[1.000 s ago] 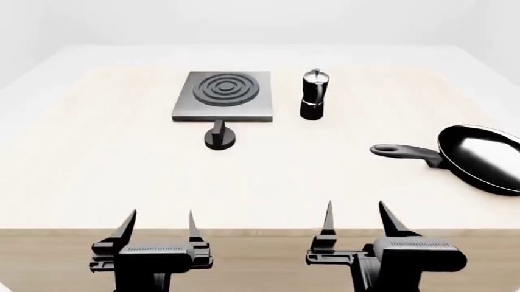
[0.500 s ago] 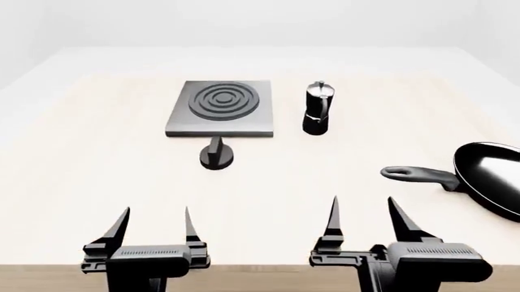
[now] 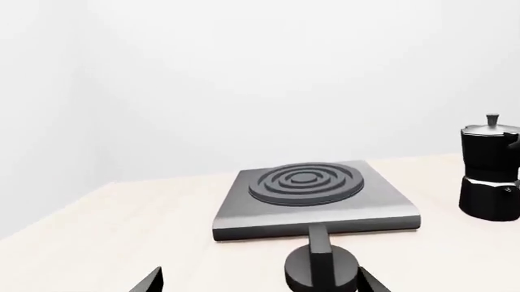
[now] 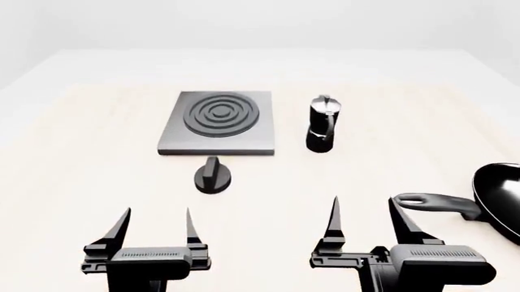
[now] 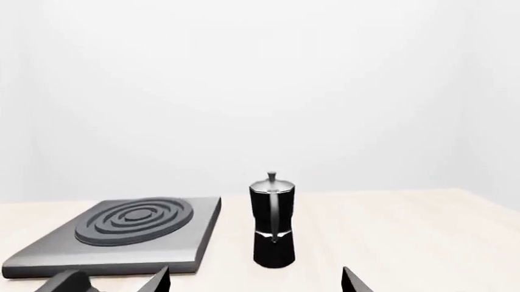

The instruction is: Put the frying pan on the stove.

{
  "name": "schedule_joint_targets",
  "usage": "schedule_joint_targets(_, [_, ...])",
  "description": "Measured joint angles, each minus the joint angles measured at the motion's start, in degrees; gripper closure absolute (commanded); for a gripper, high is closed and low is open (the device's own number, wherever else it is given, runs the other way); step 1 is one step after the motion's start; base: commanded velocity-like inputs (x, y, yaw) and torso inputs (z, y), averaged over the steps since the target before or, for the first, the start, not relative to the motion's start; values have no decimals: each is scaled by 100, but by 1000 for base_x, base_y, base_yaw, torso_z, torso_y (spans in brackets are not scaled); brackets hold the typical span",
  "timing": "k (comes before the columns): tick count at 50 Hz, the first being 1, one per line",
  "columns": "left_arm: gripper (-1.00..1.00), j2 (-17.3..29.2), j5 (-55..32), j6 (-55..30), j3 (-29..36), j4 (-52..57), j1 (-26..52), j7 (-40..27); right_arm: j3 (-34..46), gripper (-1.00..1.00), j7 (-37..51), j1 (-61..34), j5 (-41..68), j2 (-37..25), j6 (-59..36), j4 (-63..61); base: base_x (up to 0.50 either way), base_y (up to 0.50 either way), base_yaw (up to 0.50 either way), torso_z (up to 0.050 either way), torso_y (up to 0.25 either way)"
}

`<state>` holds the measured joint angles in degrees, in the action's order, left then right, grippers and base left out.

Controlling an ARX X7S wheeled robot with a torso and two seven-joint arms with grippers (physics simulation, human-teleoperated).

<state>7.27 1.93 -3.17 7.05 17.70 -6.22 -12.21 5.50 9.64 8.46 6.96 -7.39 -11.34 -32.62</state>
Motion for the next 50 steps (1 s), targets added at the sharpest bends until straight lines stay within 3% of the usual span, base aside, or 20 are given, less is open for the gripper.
schedule_joint_targets(50, [-100,258,-126,35,214,83,-57,-259,122,-100,250,-40,357,-233,15,30,245,0,0,0,0])
